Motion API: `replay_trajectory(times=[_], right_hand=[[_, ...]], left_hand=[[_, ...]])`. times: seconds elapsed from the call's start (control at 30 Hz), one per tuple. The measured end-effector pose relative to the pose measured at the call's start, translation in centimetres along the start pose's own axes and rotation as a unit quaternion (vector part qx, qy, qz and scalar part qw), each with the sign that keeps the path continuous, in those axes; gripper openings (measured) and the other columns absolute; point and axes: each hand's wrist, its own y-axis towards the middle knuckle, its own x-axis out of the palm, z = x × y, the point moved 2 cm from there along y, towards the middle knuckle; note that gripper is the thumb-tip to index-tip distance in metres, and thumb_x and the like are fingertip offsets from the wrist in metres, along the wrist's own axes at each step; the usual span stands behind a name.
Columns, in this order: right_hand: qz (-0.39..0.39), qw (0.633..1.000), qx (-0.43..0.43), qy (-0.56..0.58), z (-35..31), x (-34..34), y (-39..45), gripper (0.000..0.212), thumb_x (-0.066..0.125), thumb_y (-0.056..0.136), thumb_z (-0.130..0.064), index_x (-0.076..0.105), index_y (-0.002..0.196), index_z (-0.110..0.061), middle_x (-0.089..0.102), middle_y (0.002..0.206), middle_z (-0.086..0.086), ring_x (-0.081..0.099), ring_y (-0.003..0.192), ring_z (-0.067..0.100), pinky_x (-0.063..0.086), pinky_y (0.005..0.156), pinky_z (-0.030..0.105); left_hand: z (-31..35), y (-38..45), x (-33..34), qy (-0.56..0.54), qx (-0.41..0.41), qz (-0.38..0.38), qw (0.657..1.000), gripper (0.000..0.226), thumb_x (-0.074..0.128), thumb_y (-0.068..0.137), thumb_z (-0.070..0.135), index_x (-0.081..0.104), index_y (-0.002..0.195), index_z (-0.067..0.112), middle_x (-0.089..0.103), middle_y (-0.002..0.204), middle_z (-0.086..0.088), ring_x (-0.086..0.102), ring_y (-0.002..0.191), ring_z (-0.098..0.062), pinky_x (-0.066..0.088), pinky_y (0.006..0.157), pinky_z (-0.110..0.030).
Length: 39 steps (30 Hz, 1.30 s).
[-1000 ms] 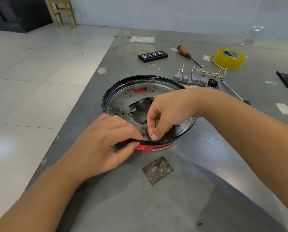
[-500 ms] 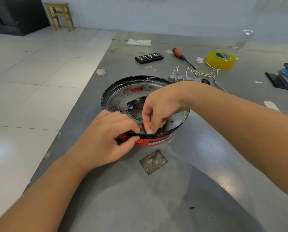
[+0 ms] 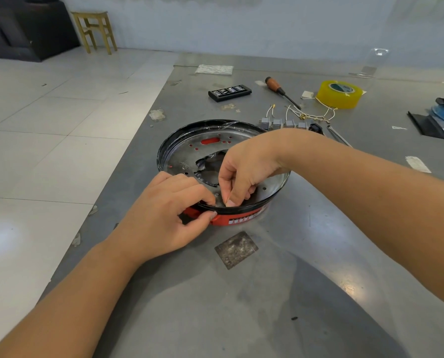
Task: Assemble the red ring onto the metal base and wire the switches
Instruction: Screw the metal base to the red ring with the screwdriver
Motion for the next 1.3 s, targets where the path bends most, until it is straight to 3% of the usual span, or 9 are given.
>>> replay_trajectory(times=[0.2,0.33,0.63,0.7,0.8,0.87,0.93,1.07,1.3], right_hand=[[0.003,1.000,-0.012,-0.005,0.1,0.1,-0.1,0.008,0.082,0.085,-0.014,0.075,0.089,-0.016,0.067,0.071,-0.006,0.060,0.064,0.004,0.051,0.065,0.018],[0.009,0.999,-0.032,0.019,0.4,0.1,-0.4,0.021,0.083,0.084,-0.012,0.072,0.101,-0.008,0.065,0.077,0.002,0.059,0.066,0.007,0.049,0.068,0.023],[0.008,0.996,-0.057,0.070,1.1,-0.3,-1.5,0.018,0.080,0.087,-0.010,0.074,0.103,-0.011,0.072,0.081,-0.002,0.066,0.075,0.006,0.052,0.071,0.017],[0.070,0.990,-0.071,0.100,1.8,-0.7,-2.2,0.017,0.078,0.089,-0.013,0.074,0.106,-0.013,0.076,0.088,-0.001,0.070,0.079,0.008,0.055,0.073,0.018],[0.292,0.949,-0.069,0.096,4.5,-1.5,-3.9,0.009,0.075,0.091,-0.031,0.075,0.100,-0.028,0.077,0.089,-0.012,0.072,0.083,0.004,0.057,0.077,0.023],[0.467,0.881,-0.013,0.079,7.4,-1.3,-5.2,0.012,0.073,0.089,-0.044,0.072,0.095,-0.033,0.073,0.086,-0.016,0.067,0.082,0.000,0.052,0.073,0.021],[0.582,0.808,0.070,0.065,10.8,-0.2,-6.3,0.018,0.067,0.090,-0.049,0.069,0.096,-0.031,0.070,0.092,-0.016,0.063,0.085,0.003,0.051,0.072,0.026],[0.571,0.783,0.238,-0.062,16.2,2.7,-6.7,0.033,0.061,0.096,-0.041,0.065,0.122,-0.020,0.063,0.123,0.007,0.058,0.112,0.030,0.050,0.097,0.047],[0.551,0.761,0.315,-0.132,18.6,4.2,-5.9,0.036,0.056,0.098,-0.028,0.059,0.130,-0.012,0.054,0.134,0.016,0.048,0.123,0.040,0.039,0.102,0.048]], left_hand=[[0.5,0.0,0.6,0.032,-0.007,0.017,0.999,0.026,0.064,0.094,0.048,0.074,0.101,0.024,0.065,0.089,0.012,0.061,0.082,-0.016,0.043,0.078,-0.039],[0.8,0.0,1.0,0.046,-0.016,0.025,0.999,0.027,0.065,0.094,0.050,0.074,0.099,0.025,0.066,0.091,0.011,0.062,0.083,-0.017,0.045,0.079,-0.042],[0.8,0.0,1.2,0.050,-0.018,0.030,0.998,0.027,0.064,0.095,0.050,0.076,0.104,0.028,0.069,0.098,0.012,0.065,0.089,-0.018,0.045,0.082,-0.044],[0.8,0.0,1.2,0.053,-0.021,0.028,0.998,0.027,0.063,0.095,0.050,0.077,0.106,0.029,0.070,0.100,0.012,0.066,0.091,-0.018,0.045,0.083,-0.045],[1.0,0.0,1.3,0.050,-0.024,0.023,0.998,0.028,0.063,0.095,0.051,0.078,0.111,0.034,0.069,0.100,0.012,0.064,0.093,-0.016,0.043,0.083,-0.045],[1.2,-0.1,1.4,0.049,-0.028,0.023,0.998,0.029,0.062,0.094,0.052,0.079,0.113,0.037,0.067,0.099,0.013,0.063,0.092,-0.015,0.042,0.084,-0.044],[1.3,-0.1,1.6,0.048,-0.029,0.025,0.998,0.030,0.061,0.093,0.053,0.080,0.111,0.038,0.065,0.097,0.015,0.061,0.091,-0.013,0.041,0.084,-0.043],[1.4,0.0,1.9,0.049,-0.031,0.041,0.997,0.027,0.063,0.092,0.053,0.081,0.104,0.038,0.063,0.094,0.017,0.060,0.087,-0.013,0.038,0.084,-0.040],[1.6,0.1,2.3,0.062,-0.030,0.058,0.996,0.025,0.065,0.090,0.054,0.081,0.096,0.035,0.064,0.094,0.016,0.062,0.086,-0.015,0.039,0.084,-0.044]])
